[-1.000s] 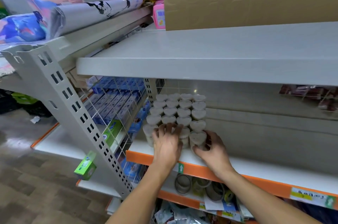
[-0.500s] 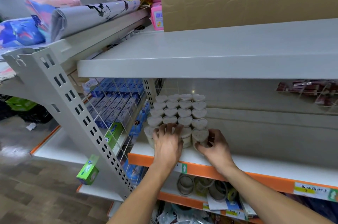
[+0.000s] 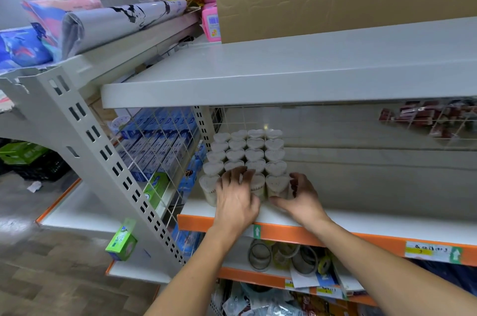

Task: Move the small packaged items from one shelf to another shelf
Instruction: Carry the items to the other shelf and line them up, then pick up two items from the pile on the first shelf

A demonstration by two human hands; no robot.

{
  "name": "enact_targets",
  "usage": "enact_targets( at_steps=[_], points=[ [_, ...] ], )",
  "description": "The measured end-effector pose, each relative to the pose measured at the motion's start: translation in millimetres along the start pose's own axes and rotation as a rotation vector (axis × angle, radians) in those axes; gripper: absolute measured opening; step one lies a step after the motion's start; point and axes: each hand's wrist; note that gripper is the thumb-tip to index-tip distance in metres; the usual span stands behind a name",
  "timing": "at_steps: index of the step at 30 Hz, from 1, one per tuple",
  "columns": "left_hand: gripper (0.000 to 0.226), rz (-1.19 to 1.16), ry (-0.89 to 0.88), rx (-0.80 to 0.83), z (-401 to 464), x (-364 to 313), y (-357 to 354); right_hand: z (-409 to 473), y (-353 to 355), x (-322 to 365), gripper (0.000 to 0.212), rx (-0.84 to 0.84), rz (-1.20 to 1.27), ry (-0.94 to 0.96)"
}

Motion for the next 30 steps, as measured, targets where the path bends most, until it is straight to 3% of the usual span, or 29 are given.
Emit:
enact_targets(
  at_steps=[3,6,11,17,22,30],
  points=[
    [0.051,0.006,-0.144,-0.073,-4,-16,3,-3,11,-4,0.086,0.003,-0.085,-0.029],
    [0.035,-0.007,-0.281,-0.050,1,-38,6,-5,30,-7,0.068,-0.028,-0.227,-0.029],
    [0.030,-0.035,-0.306,0.058,13,-75,13,-8,74,-2,0.051,0.072,-0.490,-0.061],
    [0.031,-0.018,-0.337,0.182,31,-109,19,-18,130,8,0.059,0.181,-0.703,-0.148],
    [0.039,0.027,-0.380,0.437,52,-140,19,-31,175,8,0.071,0.284,-0.895,-0.220],
    [0.043,0.044,-0.452,0.628,74,-196,11,-54,235,-9,0.074,0.283,-0.965,-0.297]
  ],
)
Point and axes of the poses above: each hand's wrist, its own z-axis towards the middle knuckle, its own y-axis out of the back of the hand, x = y × z, and after that the axes turned 10 degrees about -y, right-handed
